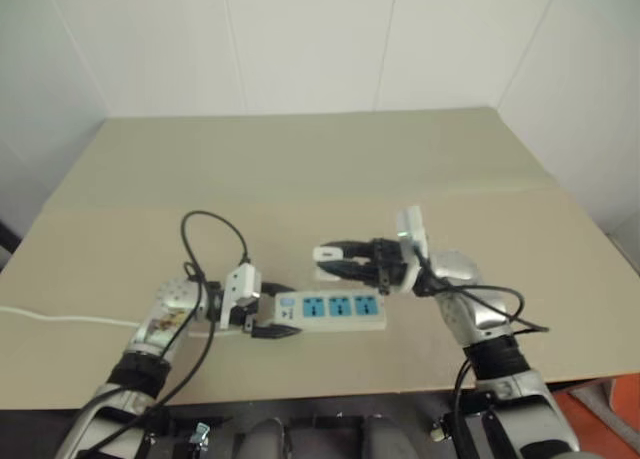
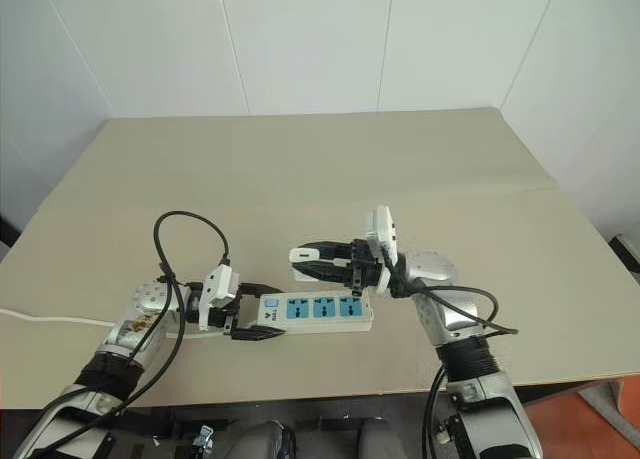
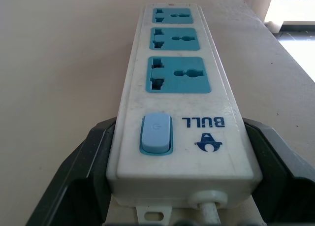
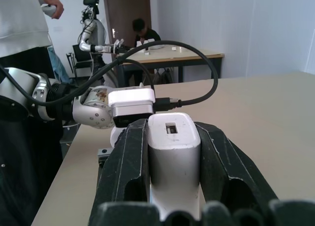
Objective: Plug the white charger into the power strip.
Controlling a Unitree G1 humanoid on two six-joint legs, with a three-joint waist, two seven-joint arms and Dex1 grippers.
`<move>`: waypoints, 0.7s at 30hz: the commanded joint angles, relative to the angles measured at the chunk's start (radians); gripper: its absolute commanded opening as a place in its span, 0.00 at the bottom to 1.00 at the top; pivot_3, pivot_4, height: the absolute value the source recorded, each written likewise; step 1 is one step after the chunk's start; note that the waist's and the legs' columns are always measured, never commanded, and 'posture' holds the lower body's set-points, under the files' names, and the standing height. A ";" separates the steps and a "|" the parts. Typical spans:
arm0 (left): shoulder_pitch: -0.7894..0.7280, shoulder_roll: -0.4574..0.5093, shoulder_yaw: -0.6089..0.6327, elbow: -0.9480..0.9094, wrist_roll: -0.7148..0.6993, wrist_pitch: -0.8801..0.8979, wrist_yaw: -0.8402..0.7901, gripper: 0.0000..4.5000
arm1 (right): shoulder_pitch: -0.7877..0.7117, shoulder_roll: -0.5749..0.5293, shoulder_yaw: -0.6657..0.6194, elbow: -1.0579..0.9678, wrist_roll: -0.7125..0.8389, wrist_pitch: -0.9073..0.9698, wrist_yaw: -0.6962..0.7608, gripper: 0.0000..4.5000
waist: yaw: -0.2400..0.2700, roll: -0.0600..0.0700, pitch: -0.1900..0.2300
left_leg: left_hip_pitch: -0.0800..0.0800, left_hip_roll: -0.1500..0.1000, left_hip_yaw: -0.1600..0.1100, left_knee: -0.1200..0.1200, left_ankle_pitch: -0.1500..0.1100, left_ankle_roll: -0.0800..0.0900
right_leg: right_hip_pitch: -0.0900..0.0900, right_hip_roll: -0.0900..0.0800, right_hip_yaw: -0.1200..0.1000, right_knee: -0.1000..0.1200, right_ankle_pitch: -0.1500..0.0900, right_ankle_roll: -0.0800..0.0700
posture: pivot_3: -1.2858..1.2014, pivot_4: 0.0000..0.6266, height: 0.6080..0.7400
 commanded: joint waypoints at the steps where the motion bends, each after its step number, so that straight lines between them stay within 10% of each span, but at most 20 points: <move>1: 0.011 0.033 0.015 0.034 0.039 0.022 0.008 0.73 | -0.012 0.040 -0.003 0.039 -0.011 -0.063 0.026 0.25 | -0.002 0.000 0.000 | 0.001 0.000 0.000 0.000 0.000 0.000 | 0.000 0.000 0.000 0.000 0.000 0.000 | 0.52 0.24 1.00; 21: -0.004 0.008 0.000 0.068 0.054 0.006 0.010 0.73 | -0.042 0.125 -0.003 0.207 -0.068 -0.099 0.070 0.25 | -0.016 0.000 0.000 | 0.011 0.000 0.000 -0.001 0.000 0.000 | 0.010 0.000 0.000 0.000 -0.001 -0.001 | 0.52 0.24 1.00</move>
